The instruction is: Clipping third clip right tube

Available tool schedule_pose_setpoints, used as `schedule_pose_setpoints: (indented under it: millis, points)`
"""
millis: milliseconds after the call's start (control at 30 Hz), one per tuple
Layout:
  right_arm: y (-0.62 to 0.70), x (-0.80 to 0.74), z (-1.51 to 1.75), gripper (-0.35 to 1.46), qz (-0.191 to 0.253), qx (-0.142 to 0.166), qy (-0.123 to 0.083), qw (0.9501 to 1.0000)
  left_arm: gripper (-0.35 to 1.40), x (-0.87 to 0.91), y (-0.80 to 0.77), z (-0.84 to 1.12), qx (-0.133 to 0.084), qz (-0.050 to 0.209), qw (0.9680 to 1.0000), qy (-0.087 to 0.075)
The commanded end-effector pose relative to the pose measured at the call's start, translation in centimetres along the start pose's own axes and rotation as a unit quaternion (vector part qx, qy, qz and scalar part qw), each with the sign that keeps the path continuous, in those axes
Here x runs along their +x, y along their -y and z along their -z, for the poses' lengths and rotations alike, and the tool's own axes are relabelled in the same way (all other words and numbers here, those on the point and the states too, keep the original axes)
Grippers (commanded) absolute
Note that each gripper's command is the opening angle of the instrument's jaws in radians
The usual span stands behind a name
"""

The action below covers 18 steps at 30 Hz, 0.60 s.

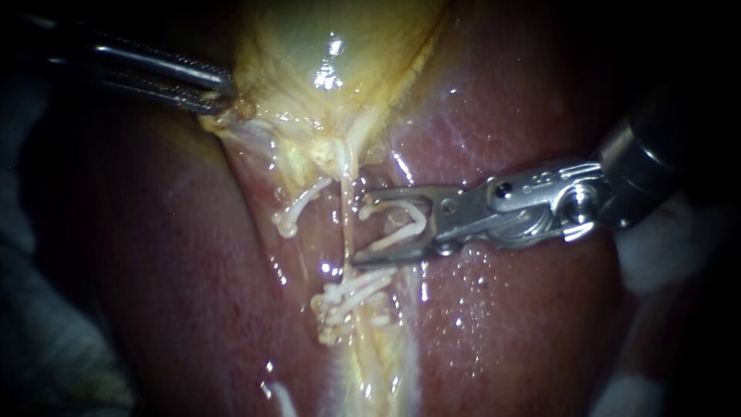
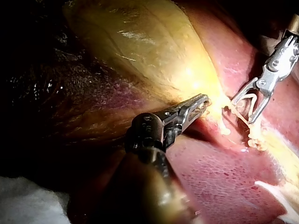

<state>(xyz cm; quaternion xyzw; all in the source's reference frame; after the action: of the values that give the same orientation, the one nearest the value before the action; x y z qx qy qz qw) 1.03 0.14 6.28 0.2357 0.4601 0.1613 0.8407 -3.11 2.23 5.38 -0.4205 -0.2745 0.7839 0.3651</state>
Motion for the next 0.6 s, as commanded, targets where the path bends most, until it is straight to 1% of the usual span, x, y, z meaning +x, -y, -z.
schedule_pose_setpoints:
  millis: [33, 167, 267, 433, 600]
  points:
    - [0.00, -0.01, 0.00, 0.46, -0.011, 0.001, -0.001, 0.9999, -0.35, 0.00, 0.00, 0.00, 0.000, 0.000, 1.0000, 0.000]
    - [-0.02, -0.04, -0.03, 0.46, -0.038, 0.015, -0.006, 0.9991, -0.35, 0.00, 0.00, 0.00, 0.000, 0.000, 1.0000, 0.000]
    - [-0.06, -0.07, -0.06, 0.47, -0.068, 0.026, -0.022, 0.9971, -0.35, 0.00, 0.00, 0.00, 0.000, 0.000, 1.0000, 0.000]
    - [-0.15, -0.12, -0.09, 0.48, -0.114, 0.045, -0.054, 0.9910, -0.35, 0.00, 0.00, 0.00, 0.000, 0.000, 1.0000, 0.000]
    - [-0.21, -0.13, -0.10, 0.48, -0.145, 0.050, -0.071, 0.9856, -0.35, 0.00, 0.00, 0.00, 0.000, 0.000, 1.0000, 0.000]
